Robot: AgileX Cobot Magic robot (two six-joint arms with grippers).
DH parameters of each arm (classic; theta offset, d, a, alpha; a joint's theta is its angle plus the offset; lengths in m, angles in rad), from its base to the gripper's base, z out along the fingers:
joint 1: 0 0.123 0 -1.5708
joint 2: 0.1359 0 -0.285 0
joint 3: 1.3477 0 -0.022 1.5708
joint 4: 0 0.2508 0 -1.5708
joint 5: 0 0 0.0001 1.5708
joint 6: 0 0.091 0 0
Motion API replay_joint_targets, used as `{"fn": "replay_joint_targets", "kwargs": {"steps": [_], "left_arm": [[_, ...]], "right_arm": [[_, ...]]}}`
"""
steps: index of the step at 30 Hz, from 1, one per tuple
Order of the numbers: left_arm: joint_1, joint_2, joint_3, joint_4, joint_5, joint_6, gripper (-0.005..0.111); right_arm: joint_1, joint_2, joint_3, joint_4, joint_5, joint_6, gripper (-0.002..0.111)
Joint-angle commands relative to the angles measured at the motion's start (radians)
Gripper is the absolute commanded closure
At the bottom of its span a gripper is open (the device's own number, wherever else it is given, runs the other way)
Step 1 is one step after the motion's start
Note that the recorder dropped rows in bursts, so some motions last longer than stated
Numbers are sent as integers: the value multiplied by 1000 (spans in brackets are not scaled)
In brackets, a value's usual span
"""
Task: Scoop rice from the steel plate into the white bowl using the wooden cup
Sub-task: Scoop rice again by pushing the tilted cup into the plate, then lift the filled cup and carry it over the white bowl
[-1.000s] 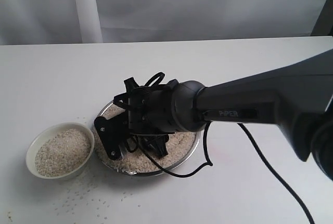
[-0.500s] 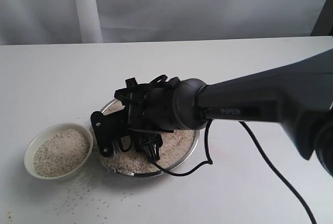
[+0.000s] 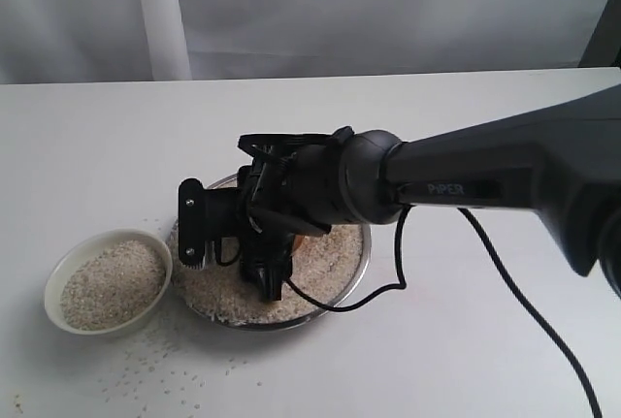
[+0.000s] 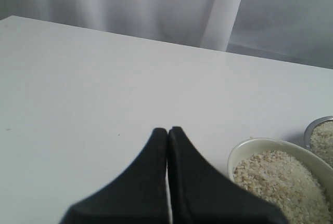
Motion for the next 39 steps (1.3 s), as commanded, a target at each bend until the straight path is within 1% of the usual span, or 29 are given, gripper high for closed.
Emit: {"fn": "replay_joint_targets", "kwargs": {"steps": [1,14,16,21,25,27,35,39], "left_arm": [[-6,0,-1,-6,-6,-2,107],[-6,0,-1,-6,-6,-2,107],[-6,0,-1,-6,-6,-2,107],[-6,0,-1,-6,-6,-2,107],[-6,0,-1,-6,-6,-2,107],[-6,0,-1,-6,-6,-2,107],[-6,0,-1,-6,-6,-2,107],[-6,0,-1,-6,-6,-2,107]], "right_arm": [[2,8,5,97,-80,5,108],[2,8,5,199,-100,9,108],[-10,8,5,257,-119,9,108],[-30,8,10,314,-132,5,108],[-39,8,41,402,-194,-30,108],[-52,6,78,476,-261,-60,108],[-55,-73,218,568,-497,-67,108],[-55,-87,268,583,-590,-61,108]]}}
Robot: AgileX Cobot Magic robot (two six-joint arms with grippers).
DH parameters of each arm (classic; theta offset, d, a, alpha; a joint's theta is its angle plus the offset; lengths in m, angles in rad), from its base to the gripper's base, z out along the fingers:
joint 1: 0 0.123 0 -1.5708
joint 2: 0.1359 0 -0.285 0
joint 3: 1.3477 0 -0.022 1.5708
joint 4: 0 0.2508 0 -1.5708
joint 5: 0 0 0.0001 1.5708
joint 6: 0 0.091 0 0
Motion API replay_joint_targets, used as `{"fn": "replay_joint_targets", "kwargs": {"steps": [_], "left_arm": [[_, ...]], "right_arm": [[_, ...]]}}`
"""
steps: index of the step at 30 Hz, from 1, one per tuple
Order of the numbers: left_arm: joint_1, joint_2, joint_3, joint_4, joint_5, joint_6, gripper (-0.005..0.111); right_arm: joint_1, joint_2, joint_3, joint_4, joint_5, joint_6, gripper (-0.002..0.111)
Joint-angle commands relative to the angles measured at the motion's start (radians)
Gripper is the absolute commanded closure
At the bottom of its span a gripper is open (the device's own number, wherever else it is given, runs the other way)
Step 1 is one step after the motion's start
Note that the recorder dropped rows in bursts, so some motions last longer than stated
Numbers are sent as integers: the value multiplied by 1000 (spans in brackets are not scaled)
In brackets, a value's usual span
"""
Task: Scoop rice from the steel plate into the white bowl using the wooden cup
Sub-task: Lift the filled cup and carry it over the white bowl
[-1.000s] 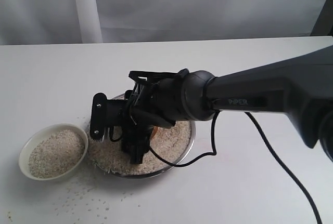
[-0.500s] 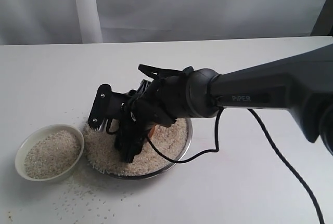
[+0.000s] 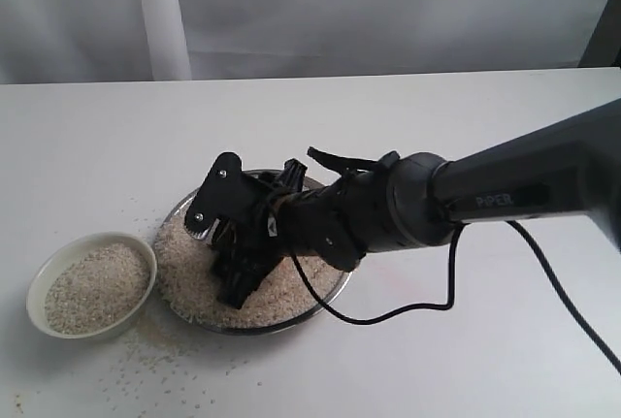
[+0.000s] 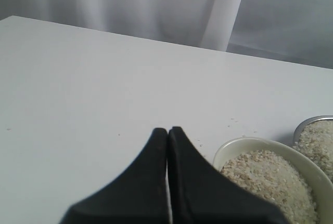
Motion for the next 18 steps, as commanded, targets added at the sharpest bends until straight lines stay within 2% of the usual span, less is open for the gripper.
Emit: {"fn": "replay_joint_targets", "kwargs": {"steps": [1,8,18], "left_arm": [[-6,0,-1,-6,-6,-2,107],[-6,0,-1,-6,-6,-2,107],[-6,0,-1,-6,-6,-2,107]], "right_arm": [[-3,-28,60,33,-147,11,108],[-3,-28,124,65,-285,53,108],[-3,-28,124,65,-421,182,108]]}}
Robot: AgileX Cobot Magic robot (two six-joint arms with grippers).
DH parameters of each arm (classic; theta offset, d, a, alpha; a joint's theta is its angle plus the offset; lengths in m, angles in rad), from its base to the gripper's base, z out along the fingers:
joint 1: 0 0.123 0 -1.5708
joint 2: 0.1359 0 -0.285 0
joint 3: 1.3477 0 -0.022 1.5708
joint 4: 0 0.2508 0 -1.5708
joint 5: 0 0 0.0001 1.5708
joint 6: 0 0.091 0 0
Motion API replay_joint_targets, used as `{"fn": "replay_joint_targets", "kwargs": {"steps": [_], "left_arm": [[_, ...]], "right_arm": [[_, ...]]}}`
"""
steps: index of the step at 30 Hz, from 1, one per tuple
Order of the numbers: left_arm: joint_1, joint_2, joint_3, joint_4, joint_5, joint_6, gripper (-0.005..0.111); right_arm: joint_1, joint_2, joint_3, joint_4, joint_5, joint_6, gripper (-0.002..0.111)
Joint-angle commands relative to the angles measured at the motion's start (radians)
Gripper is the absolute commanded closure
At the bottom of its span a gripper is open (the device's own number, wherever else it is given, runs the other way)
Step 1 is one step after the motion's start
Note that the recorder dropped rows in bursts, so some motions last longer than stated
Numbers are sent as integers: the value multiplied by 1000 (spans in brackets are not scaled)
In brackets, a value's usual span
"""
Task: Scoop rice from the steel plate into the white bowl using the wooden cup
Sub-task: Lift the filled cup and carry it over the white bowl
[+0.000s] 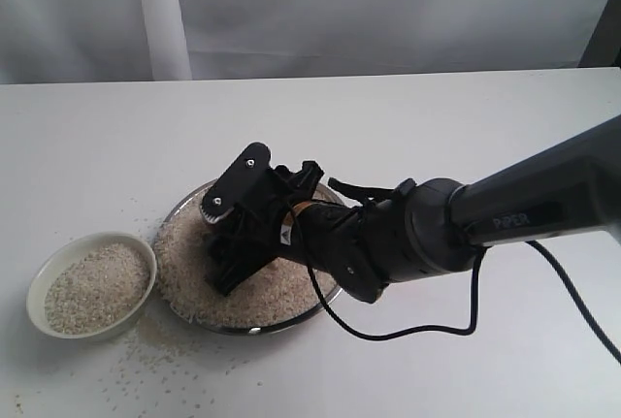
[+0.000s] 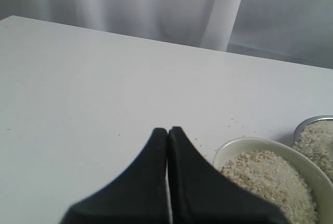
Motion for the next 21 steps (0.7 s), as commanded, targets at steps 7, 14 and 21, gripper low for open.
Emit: {"fn": "replay_joint_targets", "kwargs": {"steps": [7,14,21], "left_arm": [[-6,0,-1,-6,-6,-2,107],[-6,0,-1,-6,-6,-2,107],[-6,0,-1,-6,-6,-2,107]], "right_arm": [[-3,-17,5,-10,-139,56,108],[-3,-17,5,-62,-149,56,108],[6,-64,5,-99,-140,54,108]]}}
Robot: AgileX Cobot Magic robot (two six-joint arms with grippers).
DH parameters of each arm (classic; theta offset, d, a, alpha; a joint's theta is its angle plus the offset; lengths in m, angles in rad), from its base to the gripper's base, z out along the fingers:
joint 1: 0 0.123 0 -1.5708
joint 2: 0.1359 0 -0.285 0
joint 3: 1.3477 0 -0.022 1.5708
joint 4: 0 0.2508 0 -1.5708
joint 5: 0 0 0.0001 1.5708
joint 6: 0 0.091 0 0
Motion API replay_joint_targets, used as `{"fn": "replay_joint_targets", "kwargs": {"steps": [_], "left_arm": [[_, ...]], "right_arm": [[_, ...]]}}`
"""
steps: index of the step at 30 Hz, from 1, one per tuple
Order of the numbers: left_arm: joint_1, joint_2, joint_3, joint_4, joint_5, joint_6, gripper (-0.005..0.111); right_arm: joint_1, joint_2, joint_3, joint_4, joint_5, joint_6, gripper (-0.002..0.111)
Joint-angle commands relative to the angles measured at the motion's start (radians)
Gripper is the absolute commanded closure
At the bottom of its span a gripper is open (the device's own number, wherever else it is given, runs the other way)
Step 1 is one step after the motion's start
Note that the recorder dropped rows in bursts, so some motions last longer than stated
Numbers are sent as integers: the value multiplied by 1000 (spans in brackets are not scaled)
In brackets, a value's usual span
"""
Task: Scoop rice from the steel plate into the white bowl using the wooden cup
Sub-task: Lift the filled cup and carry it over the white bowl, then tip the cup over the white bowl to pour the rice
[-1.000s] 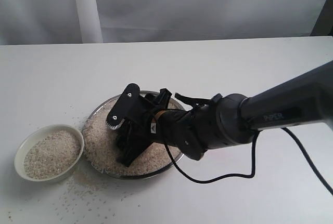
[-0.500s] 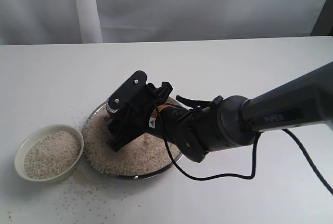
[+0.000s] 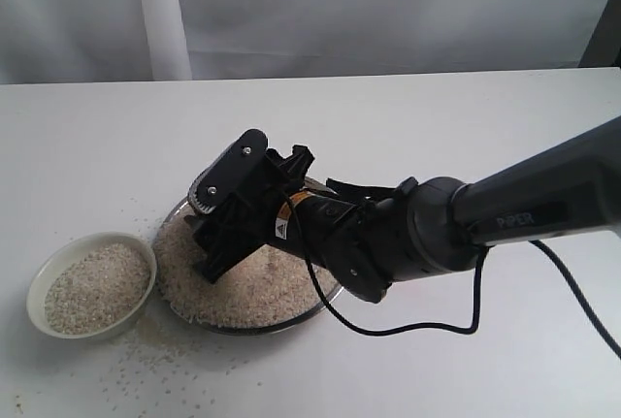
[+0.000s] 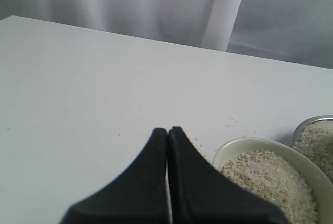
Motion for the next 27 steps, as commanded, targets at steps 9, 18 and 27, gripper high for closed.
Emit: {"fn": "replay_joint_targets", "kwargs": {"steps": [9,18,27], "left_arm": [[-6,0,-1,-6,-6,-2,107],[-6,0,-1,-6,-6,-2,107],[-6,0,-1,-6,-6,-2,107]], "right_arm": [[60,-142,-138,-61,327,-175,108],[165,-139,-395,-327,610,-184,108],[185,-119,-446,-441,665,-184,108]]}}
